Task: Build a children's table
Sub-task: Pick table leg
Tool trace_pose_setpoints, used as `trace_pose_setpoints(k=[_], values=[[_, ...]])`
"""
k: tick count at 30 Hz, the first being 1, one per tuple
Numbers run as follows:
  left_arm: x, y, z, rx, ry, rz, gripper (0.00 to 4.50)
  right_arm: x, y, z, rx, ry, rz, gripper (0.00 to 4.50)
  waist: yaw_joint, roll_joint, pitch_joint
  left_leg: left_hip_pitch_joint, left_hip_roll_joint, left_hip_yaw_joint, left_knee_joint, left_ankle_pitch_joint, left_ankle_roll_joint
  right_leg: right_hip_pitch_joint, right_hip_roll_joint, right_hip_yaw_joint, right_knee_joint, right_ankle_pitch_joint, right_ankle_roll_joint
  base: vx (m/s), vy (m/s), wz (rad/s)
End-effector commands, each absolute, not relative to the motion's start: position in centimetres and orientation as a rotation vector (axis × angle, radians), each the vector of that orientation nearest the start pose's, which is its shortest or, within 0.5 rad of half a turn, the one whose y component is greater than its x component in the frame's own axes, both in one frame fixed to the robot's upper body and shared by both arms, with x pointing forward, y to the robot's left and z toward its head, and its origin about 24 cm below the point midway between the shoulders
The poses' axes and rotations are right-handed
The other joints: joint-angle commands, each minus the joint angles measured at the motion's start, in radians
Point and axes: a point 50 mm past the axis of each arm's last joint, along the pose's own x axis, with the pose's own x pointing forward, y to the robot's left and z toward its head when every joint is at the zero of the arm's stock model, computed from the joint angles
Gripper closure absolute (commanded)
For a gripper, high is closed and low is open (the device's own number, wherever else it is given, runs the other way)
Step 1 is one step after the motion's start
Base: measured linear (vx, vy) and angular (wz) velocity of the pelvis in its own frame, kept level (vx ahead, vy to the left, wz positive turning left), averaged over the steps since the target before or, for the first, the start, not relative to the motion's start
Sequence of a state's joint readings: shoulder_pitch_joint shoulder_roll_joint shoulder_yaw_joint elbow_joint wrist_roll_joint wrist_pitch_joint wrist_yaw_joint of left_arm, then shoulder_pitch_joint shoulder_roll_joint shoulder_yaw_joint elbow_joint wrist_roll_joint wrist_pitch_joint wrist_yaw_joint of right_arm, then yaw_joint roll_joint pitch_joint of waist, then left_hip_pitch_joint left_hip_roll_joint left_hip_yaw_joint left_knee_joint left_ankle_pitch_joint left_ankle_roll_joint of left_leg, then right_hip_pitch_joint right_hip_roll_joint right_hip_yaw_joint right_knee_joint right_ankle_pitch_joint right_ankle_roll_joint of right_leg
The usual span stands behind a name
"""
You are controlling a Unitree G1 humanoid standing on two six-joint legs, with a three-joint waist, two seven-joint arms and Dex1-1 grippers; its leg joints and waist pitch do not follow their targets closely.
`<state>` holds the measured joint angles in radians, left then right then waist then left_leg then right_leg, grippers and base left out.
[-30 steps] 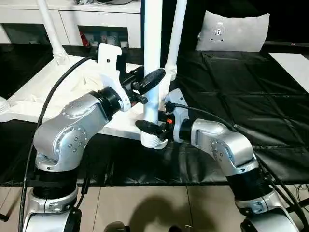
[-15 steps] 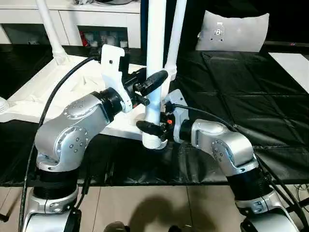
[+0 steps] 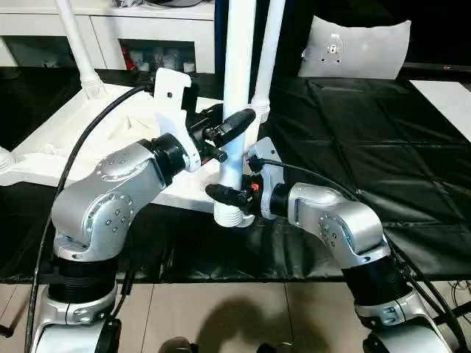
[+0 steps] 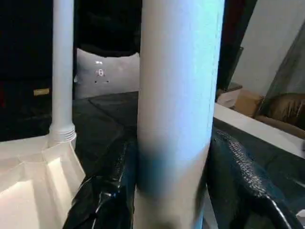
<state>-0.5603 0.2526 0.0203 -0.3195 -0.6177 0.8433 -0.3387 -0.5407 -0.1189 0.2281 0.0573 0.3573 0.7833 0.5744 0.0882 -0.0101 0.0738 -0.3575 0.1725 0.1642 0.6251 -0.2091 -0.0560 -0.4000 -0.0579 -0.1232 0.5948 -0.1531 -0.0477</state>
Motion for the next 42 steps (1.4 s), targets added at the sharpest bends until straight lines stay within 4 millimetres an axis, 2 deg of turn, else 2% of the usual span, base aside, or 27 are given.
trace_pose_setpoints(k=[1,7,10,11,14,15,16,17,18,21,24,27,28,29,33,34,35,36,37,38,40,42], values=[[27.7,8.3,22.2,-0.206,-0.104,-0.991,2.05,30.5,-5.2,10.1,0.120,0.400,0.970,2.59,0.000,0.003,-0.079,0.001,0.055,-0.023,-0.076,-0.115,-0.015,0.059,-0.099,0.069,-0.079,-0.384,-0.038,0.000,0.000,0.00],[26.3,7.2,22.6,-0.249,-0.119,-1.136,2.05,30.7,-5.1,10.2,0.119,0.391,0.963,2.59,0.000,0.006,-0.079,0.003,0.054,-0.024,-0.077,-0.124,-0.013,0.057,-0.096,0.067,-0.083,-0.402,-0.023,0.000,0.000,0.00],[25.9,7.0,22.9,-0.271,-0.137,-1.176,2.05,30.8,-5.2,10.1,0.115,0.389,0.953,2.59,0.001,0.009,-0.080,0.003,0.055,-0.025,-0.077,-0.124,-0.016,0.057,-0.096,0.067,-0.082,-0.388,-0.028,0.000,0.000,0.00],[25.2,6.6,22.8,-0.232,-0.124,-1.246,2.05,30.9,-5.4,9.9,0.113,0.388,0.941,2.59,0.001,0.013,-0.080,0.003,0.056,-0.026,-0.078,-0.125,-0.016,0.057,-0.095,0.067,-0.080,-0.379,-0.031,0.000,0.000,0.00],[24.6,6.3,22.4,-0.213,-0.104,-1.293,2.05,30.9,-5.5,9.9,0.117,0.380,0.929,2.59,0.001,0.012,-0.081,0.003,0.058,-0.024,-0.077,-0.134,-0.020,0.059,-0.101,0.069,-0.080,-0.375,-0.046,0.000,0.000,0.00],[24.6,6.2,22.3,-0.219,-0.104,-1.299,2.05,30.9,-5.4,9.9,0.120,0.377,0.924,2.59,0.000,0.012,-0.081,0.002,0.057,-0.025,-0.078,-0.129,-0.020,0.059,-0.097,0.069,-0.076,-0.360,-0.051,0.000,0.000,0.00],[24.5,6.2,22.3,-0.224,-0.104,-1.303,2.05,30.9,-5.4,9.9,0.122,0.374,0.922,2.59,-0.002,0.018,-0.078,0.004,0.057,-0.025,-0.078,-0.146,-0.020,0.056,-0.094,0.068,-0.082,-0.373,-0.047,0.000,0.000,0.00],[24.5,6.1,22.3,-0.232,-0.105,-1.306,2.05,30.9,-5.4,9.9,0.125,0.371,0.918,2.59,-0.002,0.017,-0.078,0.006,0.055,-0.025,-0.078,-0.155,-0.021,0.057,-0.094,0.067,-0.083,-0.385,-0.044,0.000,0.000,0.00],[24.7,6.2,22.4,-0.250,-0.109,-1.295,2.05,30.9,-5.5,9.9,0.129,0.368,0.913,2.59,-0.001,0.020,-0.078,0.006,0.055,-0.025,-0.078,-0.157,-0.021,0.057,-0.095,0.067,-0.084,-0.390,-0.042,0.000,0.000,0.00],[26.3,7.0,22.2,-0.242,-0.102,-1.159,2.05,30.9,-5.5,9.9,0.133,0.363,0.905,2.59,-0.001,0.018,-0.079,0.005,0.054,-0.027,-0.079,-0.161,-0.022,0.059,-0.094,0.066,-0.086,-0.401,-0.030,0.000,0.000,0.00],[26.5,7.7,22.3,-0.259,-0.119,-1.145,2.05,31.0,-5.6,10.0,0.136,0.352,0.903,2.59,-0.002,0.011,-0.080,0.005,0.055,-0.026,-0.079,-0.150,-0.019,0.059,-0.095,0.066,-0.085,-0.392,-0.028,0.000,0.000,0.00],[26.0,8.1,22.6,-0.349,-0.167,-1.188,2.05,31.2,-6.0,10.0,0.136,0.334,0.891,2.59,0.000,0.014,-0.082,0.003,0.057,-0.026,-0.078,-0.128,-0.018,0.060,-0.097,0.068,-0.077,-0.355,-0.046,0.000,0.000,0.00],[25.8,8.3,23.0,-0.455,-0.207,-1.200,2.05,31.3,-6.2,9.9,0.137,0.328,0.877,2.59,-0.001,0.010,-0.081,0.002,0.057,-0.024,-0.077,-0.128,-0.017,0.060,-0.097,0.069,-0.077,-0.349,-0.055,0.000,0.000,0.00],[25.8,8.3,23.0,-0.459,-0.209,-1.201,2.05,31.3,-6.2,9.9,0.138,0.328,0.876,2.59,-0.001,0.010,-0.080,0.000,0.055,-0.022,-0.075,-0.128,-0.017,0.061,-0.099,0.069,-0.078,-0.352,-0.059,0.000,0.000,0.00],[25.6,9.1,23.6,-0.718,-0.309,-1.223,2.05,31.5,-6.6,10.2,0.179,0.298,0.852,2.59,0.000,0.010,-0.077,0.003,0.051,-0.022,-0.076,-0.158,-0.011,0.059,-0.097,0.064,-0.093,-0.429,-0.031,0.000,0.000,0.00],[25.7,9.4,23.6,-0.780,-0.323,-1.213,2.05,31.5,-6.7,10.2,0.192,0.295,0.853,2.59,0.003,0.012,-0.080,0.004,0.052,-0.022,-0.074,-0.153,-0.015,0.060,-0.103,0.067,-0.089,-0.431,-0.040,0.000,0.000,0.00],[25.7,9.5,23.5,-0.788,-0.325,-1.211,2.05,31.5,-6.7,10.2,0.193,0.295,0.853,2.59,0.011,0.013,-0.081,0.012,0.059,-0.022,-0.075,-0.164,-0.022,0.051,-0.101,0.066,-0.092,-0.425,-0.062,0.000,0.000,0.00],[25.9,9.7,23.4,-0.832,-0.333,-1.197,2.05,31.4,-6.7,10.2,0.200,0.291,0.858,2.59,0.012,0.013,-0.081,0.009,0.060,-0.022,-0.076,-0.165,-0.025,0.054,-0.096,0.065,-0.088,-0.401,-0.067,0.000,0.000,0.00],[26.2,9.9,23.0,-0.853,-0.322,-1.176,2.05,31.2,-6.7,10.3,0.200,0.284,0.873,2.59,0.011,0.009,-0.081,0.003,0.060,-0.023,-0.080,-0.163,-0.022,0.058,-0.091,0.065,-0.083,-0.361,-0.062,0.000,0.000,0.00],[26.3,9.9,22.7,-0.842,-0.306,-1.165,2.05,31.1,-6.7,10.3,0.200,0.278,0.880,2.59,0.010,0.010,-0.080,0.002,0.058,-0.023,-0.081,-0.165,-0.019,0.059,-0.090,0.065,-0.083,-0.355,-0.054,0.000,0.000,0.00],[26.8,9.8,22.1,-0.781,-0.275,-1.122,2.05,30.9,-6.7,10.4,0.206,0.269,0.885,2.59,0.002,0.006,-0.079,-0.002,0.049,-0.021,-0.080,-0.154,-0.007,0.064,-0.091,0.065,-0.091,-0.406,0.002,0.000,0.000,0.00],[26.9,9.8,21.9,-0.743,-0.263,-1.103,2.05,30.8,-6.7,10.4,0.206,0.264,0.886,2.59,0.000,0.008,-0.078,-0.001,0.047,-0.021,-0.079,-0.152,-0.007,0.063,-0.091,0.063,-0.097,-0.449,0.032,0.000,0.000,0.00]])
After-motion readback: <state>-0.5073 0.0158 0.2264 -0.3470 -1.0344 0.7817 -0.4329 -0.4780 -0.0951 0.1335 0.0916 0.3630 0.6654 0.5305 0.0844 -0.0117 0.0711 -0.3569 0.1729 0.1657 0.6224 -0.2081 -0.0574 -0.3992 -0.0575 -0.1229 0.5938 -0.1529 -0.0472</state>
